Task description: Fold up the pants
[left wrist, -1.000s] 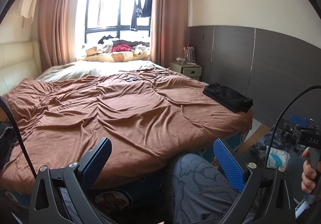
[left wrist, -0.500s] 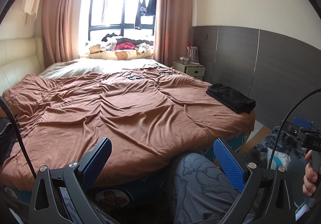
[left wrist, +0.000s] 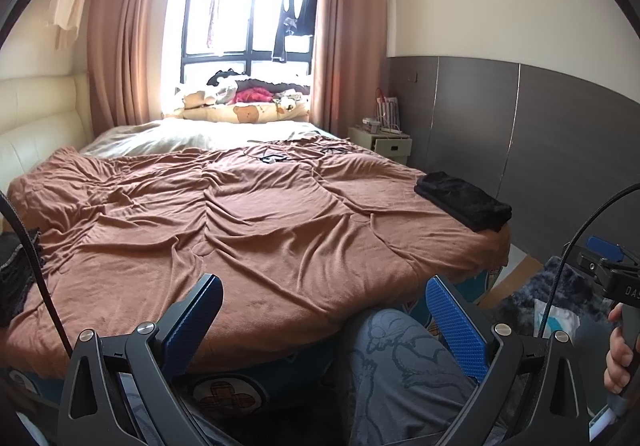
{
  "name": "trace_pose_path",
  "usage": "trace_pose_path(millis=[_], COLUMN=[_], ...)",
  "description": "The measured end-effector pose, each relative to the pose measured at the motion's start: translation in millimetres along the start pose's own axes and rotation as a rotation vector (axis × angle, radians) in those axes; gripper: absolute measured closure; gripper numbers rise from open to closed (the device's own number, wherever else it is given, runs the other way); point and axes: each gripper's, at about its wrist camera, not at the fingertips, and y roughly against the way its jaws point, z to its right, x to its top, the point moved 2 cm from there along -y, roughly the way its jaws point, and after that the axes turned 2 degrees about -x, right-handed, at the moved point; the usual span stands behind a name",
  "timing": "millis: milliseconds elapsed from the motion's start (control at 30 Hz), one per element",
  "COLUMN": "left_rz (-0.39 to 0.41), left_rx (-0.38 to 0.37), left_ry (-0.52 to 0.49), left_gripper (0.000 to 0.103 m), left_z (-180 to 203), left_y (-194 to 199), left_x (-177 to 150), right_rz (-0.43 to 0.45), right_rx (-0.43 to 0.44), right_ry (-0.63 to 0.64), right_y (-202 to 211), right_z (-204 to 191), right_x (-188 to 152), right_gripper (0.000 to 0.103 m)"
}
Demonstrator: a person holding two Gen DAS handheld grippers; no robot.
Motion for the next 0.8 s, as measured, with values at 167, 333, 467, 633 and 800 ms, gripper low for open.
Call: trace_pose_path(millis=[167, 333, 467, 633, 800], left_rz=[0.006, 0.005, 0.003, 0.007, 0.011], left_rx=[0.004, 0.002, 0.004, 0.003, 0.005], left_ry=[0.000, 0.004, 0.001, 0.009, 0.009], left_gripper=[0.000, 0.000, 0.000, 0.000, 0.000], left_z=[-0.6, -0.6, 0.6, -0.8, -0.9], left_y=[3.3, 3.3, 2.9, 4.8, 6.6], left_x=[0.6, 1.0, 0.6, 0.1, -0.5], right_rz=[0.000, 0.002, 0.006, 0.009, 0.008], right_rx=[0.007, 0.009, 0.004, 0.009, 0.010], right_ry=[-0.003, -0.007, 0.000, 0.001, 0.000], right_y=[-1.3, -1.4, -0.5, -1.0, -1.2], right_z=[5.1, 8.2, 8.8, 9.6, 11.5], right_x=[0.9, 1.7, 1.9, 1.4, 1.0], right_gripper=[0.000, 0.000, 0.000, 0.000, 0.000])
